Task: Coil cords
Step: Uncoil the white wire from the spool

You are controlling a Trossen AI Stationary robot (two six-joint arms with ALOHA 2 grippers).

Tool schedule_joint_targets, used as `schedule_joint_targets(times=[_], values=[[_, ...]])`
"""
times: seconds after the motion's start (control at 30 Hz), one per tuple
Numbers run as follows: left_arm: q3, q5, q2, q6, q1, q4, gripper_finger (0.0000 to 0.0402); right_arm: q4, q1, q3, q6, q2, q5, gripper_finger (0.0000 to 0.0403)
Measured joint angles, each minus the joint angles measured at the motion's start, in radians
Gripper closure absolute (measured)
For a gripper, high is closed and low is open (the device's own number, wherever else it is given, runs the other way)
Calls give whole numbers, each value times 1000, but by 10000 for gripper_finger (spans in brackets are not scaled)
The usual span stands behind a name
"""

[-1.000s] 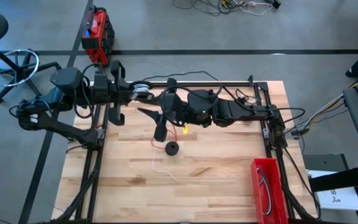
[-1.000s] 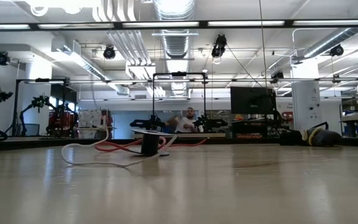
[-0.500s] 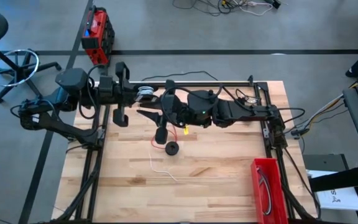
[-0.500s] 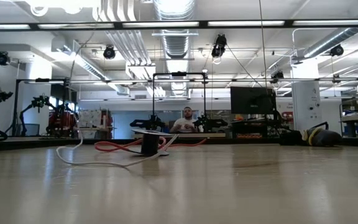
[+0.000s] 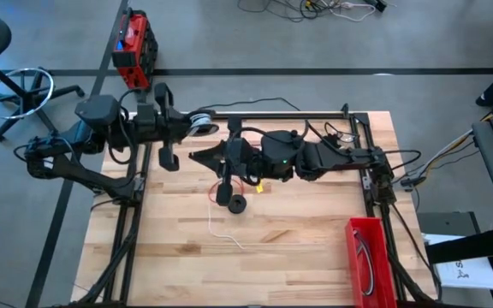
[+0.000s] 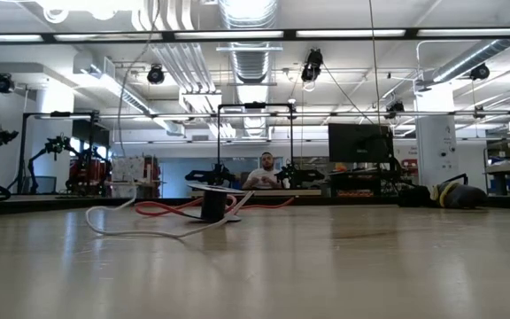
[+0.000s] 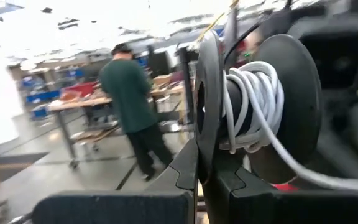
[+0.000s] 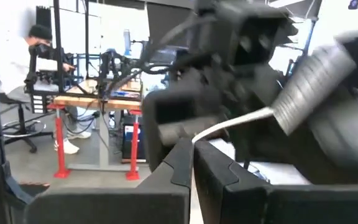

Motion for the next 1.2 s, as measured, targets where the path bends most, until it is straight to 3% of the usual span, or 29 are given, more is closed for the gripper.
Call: schedule_joint_targets(times=[0.27, 0.5, 0.63, 0.9, 1.03, 1.2], values=[[0, -52, 32, 15, 1, -105, 402, 8, 10, 0, -38, -33, -7, 400], [0, -53, -31, 33, 1, -179, 402, -186, 23, 0, -49, -147, 20, 392], [0, -7, -55, 22, 1, -210, 401, -307, 25, 0, -45, -169, 88, 355], [0, 73, -52, 19, 0, -187, 401, -328, 31, 0, -154, -149, 76, 259], [0, 73, -44, 19, 0, -184, 402, -272, 27, -1, -158, -136, 79, 243], [0, 91, -28, 19, 0, -184, 401, -210, 23, 0, -184, -116, 79, 253]])
